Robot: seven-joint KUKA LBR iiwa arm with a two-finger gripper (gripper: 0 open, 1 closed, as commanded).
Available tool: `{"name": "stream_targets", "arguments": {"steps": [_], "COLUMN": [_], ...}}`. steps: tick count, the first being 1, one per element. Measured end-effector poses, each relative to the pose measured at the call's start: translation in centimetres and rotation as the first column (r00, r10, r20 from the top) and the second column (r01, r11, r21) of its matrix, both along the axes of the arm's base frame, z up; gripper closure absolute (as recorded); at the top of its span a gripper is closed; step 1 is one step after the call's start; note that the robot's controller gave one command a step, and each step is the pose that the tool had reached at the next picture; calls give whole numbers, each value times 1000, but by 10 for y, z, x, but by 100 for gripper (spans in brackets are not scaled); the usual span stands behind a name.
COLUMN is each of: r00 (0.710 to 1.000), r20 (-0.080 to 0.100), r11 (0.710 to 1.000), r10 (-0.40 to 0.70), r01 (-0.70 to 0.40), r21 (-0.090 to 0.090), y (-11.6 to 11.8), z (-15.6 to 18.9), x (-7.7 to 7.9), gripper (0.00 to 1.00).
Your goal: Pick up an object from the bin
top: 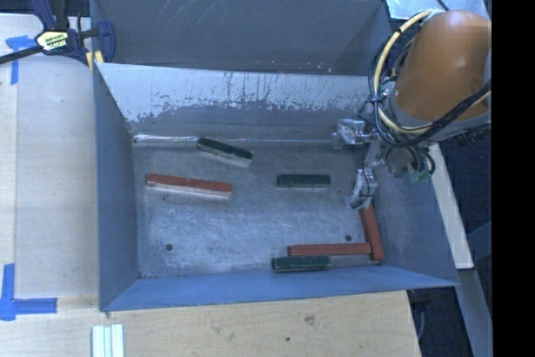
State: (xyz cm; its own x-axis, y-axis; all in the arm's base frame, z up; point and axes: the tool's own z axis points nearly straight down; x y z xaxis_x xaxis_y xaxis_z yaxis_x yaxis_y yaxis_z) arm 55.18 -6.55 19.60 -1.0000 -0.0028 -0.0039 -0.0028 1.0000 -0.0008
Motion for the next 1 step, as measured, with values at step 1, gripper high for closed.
{"name": "stream_targets", "arguments": {"steps": [1], "r00": [1000], "r20": [-7], "r11": [1000], "r10": [-17], "r01": [17], "r21": [2], "y": [55], "z": [-127], "x": [39], "gripper": [0]}}
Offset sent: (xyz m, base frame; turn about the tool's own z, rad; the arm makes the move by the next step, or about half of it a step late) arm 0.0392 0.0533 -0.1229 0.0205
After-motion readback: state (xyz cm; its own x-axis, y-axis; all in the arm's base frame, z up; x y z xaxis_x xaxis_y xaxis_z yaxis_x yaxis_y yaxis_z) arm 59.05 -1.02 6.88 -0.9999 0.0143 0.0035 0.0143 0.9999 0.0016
